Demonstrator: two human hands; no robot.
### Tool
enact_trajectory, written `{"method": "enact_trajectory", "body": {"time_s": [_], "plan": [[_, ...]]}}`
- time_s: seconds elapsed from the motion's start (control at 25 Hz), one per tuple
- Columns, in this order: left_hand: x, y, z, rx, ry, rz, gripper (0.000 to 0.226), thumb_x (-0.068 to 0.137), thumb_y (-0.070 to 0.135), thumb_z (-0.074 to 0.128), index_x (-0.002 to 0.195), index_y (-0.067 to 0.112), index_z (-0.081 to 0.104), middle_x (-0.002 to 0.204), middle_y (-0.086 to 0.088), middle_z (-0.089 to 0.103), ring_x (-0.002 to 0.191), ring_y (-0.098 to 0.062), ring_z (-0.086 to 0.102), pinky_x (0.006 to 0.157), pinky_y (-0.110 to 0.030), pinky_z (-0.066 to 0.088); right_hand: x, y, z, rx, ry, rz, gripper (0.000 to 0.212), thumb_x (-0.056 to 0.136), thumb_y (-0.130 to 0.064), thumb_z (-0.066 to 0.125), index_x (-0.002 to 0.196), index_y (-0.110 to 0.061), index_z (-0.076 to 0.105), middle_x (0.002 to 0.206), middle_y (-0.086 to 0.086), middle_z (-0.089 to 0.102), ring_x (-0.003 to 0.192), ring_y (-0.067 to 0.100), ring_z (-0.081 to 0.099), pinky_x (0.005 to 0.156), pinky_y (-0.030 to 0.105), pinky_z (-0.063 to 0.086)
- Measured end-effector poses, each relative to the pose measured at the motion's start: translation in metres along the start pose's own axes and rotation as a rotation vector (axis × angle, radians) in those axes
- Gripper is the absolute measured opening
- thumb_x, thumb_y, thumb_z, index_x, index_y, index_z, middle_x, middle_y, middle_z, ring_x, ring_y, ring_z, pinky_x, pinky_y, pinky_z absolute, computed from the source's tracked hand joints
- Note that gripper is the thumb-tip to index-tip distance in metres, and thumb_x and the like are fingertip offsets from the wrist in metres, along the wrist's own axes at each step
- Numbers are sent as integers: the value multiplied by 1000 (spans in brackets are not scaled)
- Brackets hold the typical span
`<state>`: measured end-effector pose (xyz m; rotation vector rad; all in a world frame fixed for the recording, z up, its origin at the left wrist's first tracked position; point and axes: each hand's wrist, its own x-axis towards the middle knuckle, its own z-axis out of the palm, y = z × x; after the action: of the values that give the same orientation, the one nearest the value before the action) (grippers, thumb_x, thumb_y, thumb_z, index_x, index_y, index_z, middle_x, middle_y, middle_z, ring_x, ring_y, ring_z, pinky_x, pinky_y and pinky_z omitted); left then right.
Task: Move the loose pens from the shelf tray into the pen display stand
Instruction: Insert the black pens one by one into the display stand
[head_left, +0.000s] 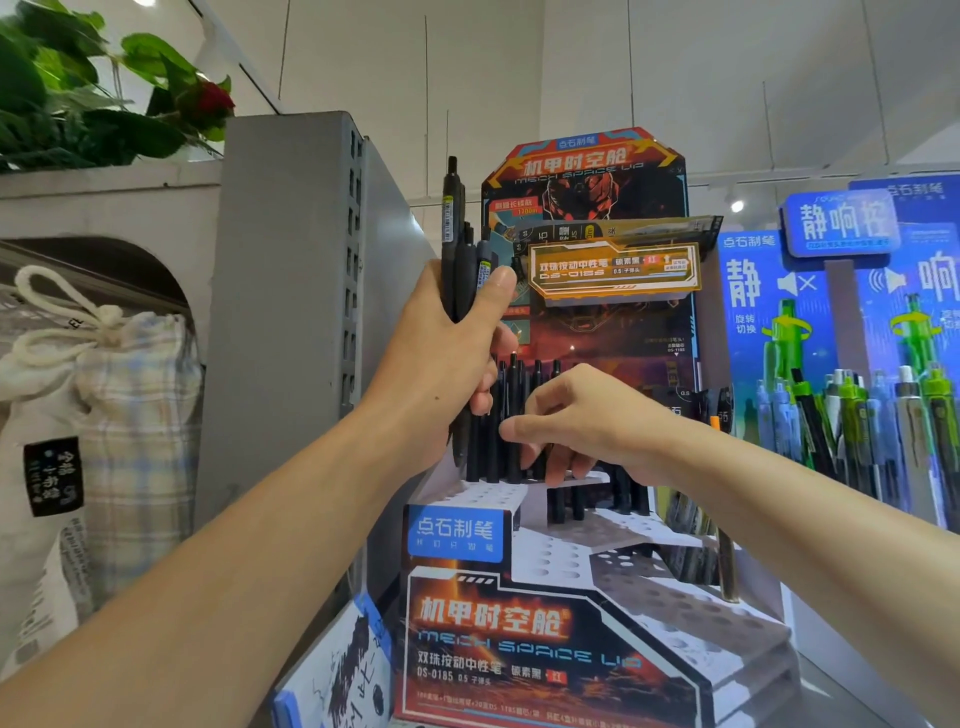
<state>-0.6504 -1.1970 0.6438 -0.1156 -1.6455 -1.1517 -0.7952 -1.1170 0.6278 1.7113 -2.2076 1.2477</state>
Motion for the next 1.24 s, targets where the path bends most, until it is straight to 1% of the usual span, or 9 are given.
{"method": "enact_trajectory", "body": {"time_s": [0.24, 0.36, 0.52, 0.64, 0.76, 0.88, 0.96, 1.12, 1.24], "plan": [[-1, -3, -1, 78, -5, 4, 23, 102, 35, 54, 104, 18, 70, 76, -4, 73, 44, -7, 47, 41, -20, 43, -3, -2, -2, 10, -31, 2, 30, 91, -30, 75, 74, -6, 68, 74, 5, 77, 55, 16, 71, 49, 22, 50], [-2, -3, -1, 87, -35, -10, 23, 103, 35, 53, 109, 19, 68, 79, -5, 76, 45, -7, 47, 41, -20, 43, -3, -5, -3, -20, -39, 8, 29, 91, -30, 74, 74, -7, 69, 74, 4, 77, 55, 15, 71, 50, 22, 51], [-1, -3, 0, 64, -28, -7, 22, 104, 32, 51, 121, 19, 55, 83, -9, 77, 41, -6, 44, 38, -19, 38, -6, -8, -9, -33, 21, -3, 30, 93, -39, 71, 80, -12, 72, 74, 4, 78, 52, 13, 68, 46, 23, 49], [0, -4, 1, 53, -4, -9, 15, 104, 27, 52, 116, 18, 56, 85, -7, 76, 42, -6, 46, 38, -19, 39, -8, -6, -20, -23, 116, -11, 25, 94, -34, 70, 77, -15, 69, 71, 4, 77, 50, 13, 67, 45, 23, 49], [3, -7, 2, 13, 13, -45, 13, 102, 23, 56, 107, 14, 63, 83, -6, 72, 48, -6, 50, 42, -20, 43, -12, -4, -27, -2, 117, -23, 23, 96, -28, 69, 79, -12, 69, 73, 5, 77, 54, 15, 69, 46, 22, 50], [3, -9, 2, -6, -6, -81, 19, 100, 29, 59, 106, 14, 70, 77, -2, 68, 57, -6, 59, 55, -23, 54, -17, -10, -28, 173, 84, -123, 19, 97, -27, 68, 91, -10, 73, 80, 7, 77, 62, 18, 68, 50, 23, 52], [3, -9, 1, -20, -20, -84, 19, 98, 30, 62, 104, 15, 72, 70, 0, 66, 57, -7, 62, 59, -25, 57, -18, -17, -26, 303, 56, -204, 20, 99, -27, 65, 99, -9, 73, 82, 4, 75, 66, 17, 67, 51, 23, 51], [3, -7, 1, -28, -40, -60, 16, 98, 25, 63, 112, 22, 70, 67, 2, 67, 57, -7, 61, 57, -23, 56, -14, -24, -24, 509, 36, -295, 15, 101, -22, 60, 106, -14, 72, 86, -1, 66, 66, 10, 55, 52, 23, 48], [4, -4, 2, -5, -65, -28, 21, 100, 27, 60, 119, 26, 69, 69, 1, 66, 59, -8, 59, 53, -20, 51, -11, -23, -26, 625, -3, -301, 18, 100, -27, 61, 110, -18, 73, 87, -1, 64, 67, 8, 51, 53, 21, 45]]}}
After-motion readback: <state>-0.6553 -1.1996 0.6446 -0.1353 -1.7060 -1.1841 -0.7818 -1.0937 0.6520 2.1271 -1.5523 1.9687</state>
